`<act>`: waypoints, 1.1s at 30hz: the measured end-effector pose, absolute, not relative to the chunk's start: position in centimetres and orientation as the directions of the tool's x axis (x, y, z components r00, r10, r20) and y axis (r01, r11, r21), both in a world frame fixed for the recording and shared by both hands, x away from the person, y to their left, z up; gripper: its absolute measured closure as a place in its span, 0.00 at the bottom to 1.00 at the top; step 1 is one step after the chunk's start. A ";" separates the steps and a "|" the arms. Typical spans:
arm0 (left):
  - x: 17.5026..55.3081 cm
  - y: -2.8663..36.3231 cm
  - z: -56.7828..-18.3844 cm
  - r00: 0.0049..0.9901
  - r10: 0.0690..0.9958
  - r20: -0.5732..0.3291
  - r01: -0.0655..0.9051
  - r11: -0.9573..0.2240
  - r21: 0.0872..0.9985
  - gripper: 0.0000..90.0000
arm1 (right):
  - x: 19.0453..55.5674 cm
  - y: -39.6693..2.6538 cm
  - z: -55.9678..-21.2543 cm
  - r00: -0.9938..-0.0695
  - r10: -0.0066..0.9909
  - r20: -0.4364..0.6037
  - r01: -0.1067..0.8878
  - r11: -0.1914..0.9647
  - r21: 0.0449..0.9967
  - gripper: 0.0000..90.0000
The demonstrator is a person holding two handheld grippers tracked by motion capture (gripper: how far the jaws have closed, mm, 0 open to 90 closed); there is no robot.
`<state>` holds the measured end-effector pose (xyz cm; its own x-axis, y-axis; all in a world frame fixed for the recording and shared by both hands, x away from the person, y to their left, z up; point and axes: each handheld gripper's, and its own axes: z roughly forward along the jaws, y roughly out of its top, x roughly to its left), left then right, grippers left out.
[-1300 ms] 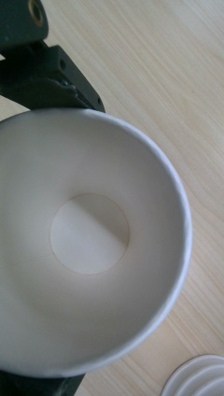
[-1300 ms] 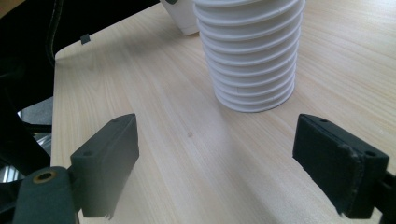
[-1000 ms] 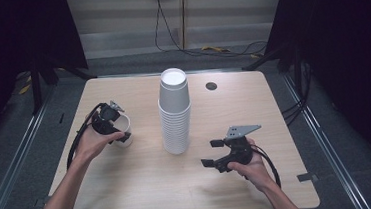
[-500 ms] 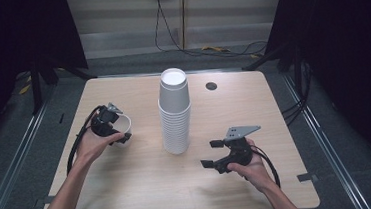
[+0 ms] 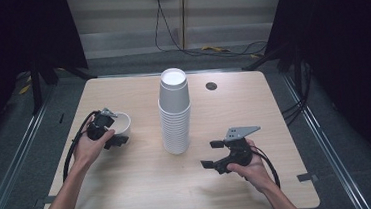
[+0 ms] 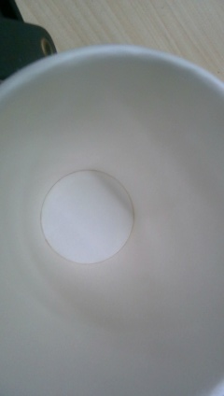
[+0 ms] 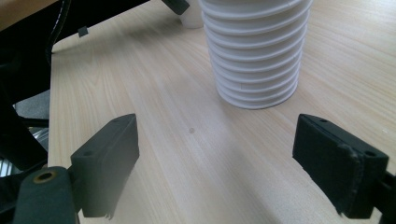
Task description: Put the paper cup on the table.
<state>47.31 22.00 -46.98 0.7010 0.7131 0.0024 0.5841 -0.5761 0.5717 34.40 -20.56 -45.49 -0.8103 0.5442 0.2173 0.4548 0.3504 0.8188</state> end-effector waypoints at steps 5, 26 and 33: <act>46.9 22.7 -47.1 0.700 0.714 -0.004 0.573 -0.558 0.600 0.18 | 34.4 -20.6 -45.5 -0.809 0.546 0.217 0.455 0.350 0.819 0.16; 44.6 24.3 -46.7 0.662 0.749 0.017 0.565 -0.514 0.645 0.18 | 34.4 -20.7 -45.4 -0.805 0.552 0.218 0.456 0.340 0.823 0.16; 43.5 24.5 -46.4 0.657 0.754 0.028 0.550 -0.504 0.667 0.18 | 34.4 -20.7 -45.5 -0.804 0.556 0.212 0.454 0.342 0.823 0.16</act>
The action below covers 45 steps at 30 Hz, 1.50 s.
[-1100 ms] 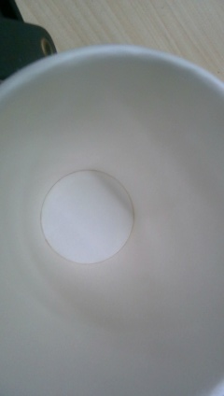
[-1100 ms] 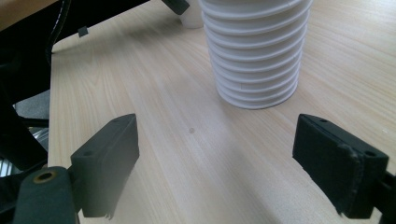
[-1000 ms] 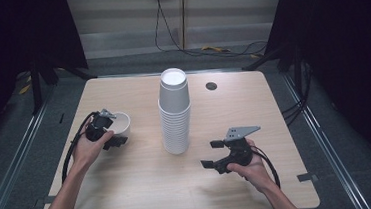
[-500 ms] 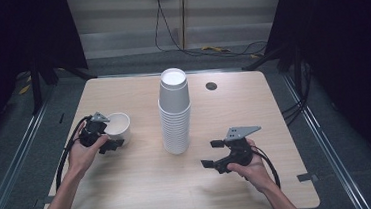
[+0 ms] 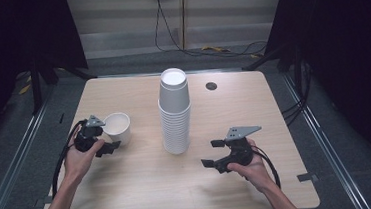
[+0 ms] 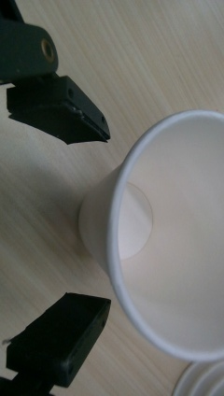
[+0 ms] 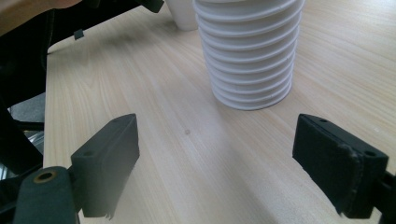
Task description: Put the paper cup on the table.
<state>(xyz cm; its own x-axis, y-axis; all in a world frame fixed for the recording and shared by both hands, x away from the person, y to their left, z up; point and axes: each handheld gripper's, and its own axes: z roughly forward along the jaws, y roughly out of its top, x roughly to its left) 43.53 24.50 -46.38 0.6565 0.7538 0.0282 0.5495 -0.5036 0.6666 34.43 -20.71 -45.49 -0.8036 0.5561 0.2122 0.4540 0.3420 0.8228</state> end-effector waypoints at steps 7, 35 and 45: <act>42.3 24.8 -45.8 0.654 0.756 -0.027 0.529 -0.432 0.731 0.18 | 34.3 -20.8 -45.4 -0.801 0.561 0.207 0.450 0.338 0.827 0.17; 35.5 21.2 -45.5 0.695 0.717 -0.054 0.444 -0.369 0.816 0.18 | 32.4 -21.8 -44.2 -0.758 0.621 0.201 0.453 0.279 0.847 0.17; 33.0 19.3 -45.5 0.747 0.662 -0.061 0.399 -0.374 0.837 0.18 | 31.4 -22.8 -44.8 -0.716 0.656 0.241 0.489 0.224 0.843 0.16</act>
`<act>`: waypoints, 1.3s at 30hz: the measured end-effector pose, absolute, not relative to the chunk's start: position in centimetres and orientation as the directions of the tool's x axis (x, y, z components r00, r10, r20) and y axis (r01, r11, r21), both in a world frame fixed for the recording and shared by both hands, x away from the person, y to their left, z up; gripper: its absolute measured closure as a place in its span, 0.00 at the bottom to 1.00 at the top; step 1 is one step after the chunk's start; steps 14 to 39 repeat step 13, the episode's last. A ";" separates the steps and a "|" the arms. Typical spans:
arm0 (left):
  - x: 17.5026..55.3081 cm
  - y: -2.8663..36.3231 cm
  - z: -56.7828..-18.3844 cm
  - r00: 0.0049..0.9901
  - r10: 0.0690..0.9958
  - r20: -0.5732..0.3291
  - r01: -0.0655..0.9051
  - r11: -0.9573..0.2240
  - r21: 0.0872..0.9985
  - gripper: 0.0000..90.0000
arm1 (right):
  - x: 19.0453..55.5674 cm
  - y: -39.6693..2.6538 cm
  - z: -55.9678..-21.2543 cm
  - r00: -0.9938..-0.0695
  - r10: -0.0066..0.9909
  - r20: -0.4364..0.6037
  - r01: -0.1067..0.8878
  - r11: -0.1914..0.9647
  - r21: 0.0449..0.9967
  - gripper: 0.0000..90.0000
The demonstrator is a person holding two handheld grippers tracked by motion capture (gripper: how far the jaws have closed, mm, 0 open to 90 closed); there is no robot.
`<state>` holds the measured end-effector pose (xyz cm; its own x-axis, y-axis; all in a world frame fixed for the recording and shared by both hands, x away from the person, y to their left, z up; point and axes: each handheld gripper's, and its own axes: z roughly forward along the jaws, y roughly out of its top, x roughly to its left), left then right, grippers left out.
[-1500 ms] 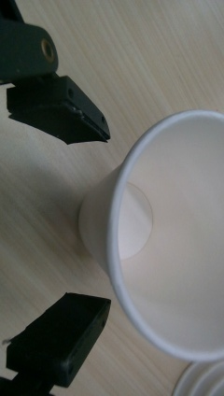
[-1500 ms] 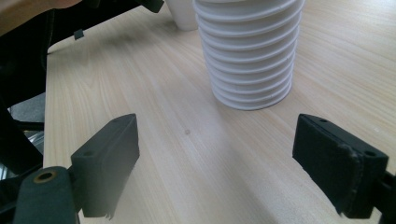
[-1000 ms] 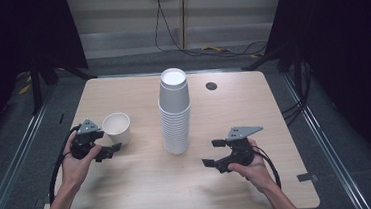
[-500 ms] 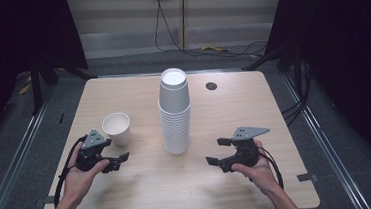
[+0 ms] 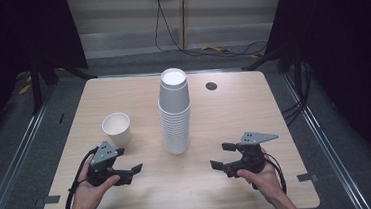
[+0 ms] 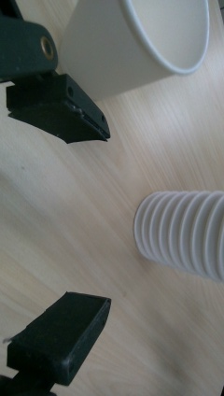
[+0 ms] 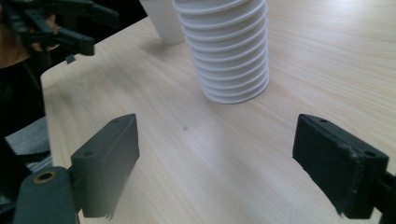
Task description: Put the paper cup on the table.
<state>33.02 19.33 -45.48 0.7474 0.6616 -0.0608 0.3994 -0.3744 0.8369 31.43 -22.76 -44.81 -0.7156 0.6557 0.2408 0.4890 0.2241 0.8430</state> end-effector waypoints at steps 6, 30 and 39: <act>32.3 18.2 -47.2 0.753 0.645 -0.132 0.452 -0.360 0.816 0.18 | 31.2 -22.8 -45.3 -0.709 0.666 0.233 0.489 0.226 0.842 0.16; 32.5 17.8 -48.7 0.760 0.634 -0.141 0.467 -0.384 0.797 0.18 | 31.2 -22.2 -46.2 -0.700 0.682 0.212 0.495 0.249 0.832 0.16; 32.5 17.8 -48.7 0.760 0.634 -0.141 0.467 -0.384 0.797 0.18 | 31.2 -22.2 -46.2 -0.700 0.682 0.212 0.495 0.249 0.832 0.16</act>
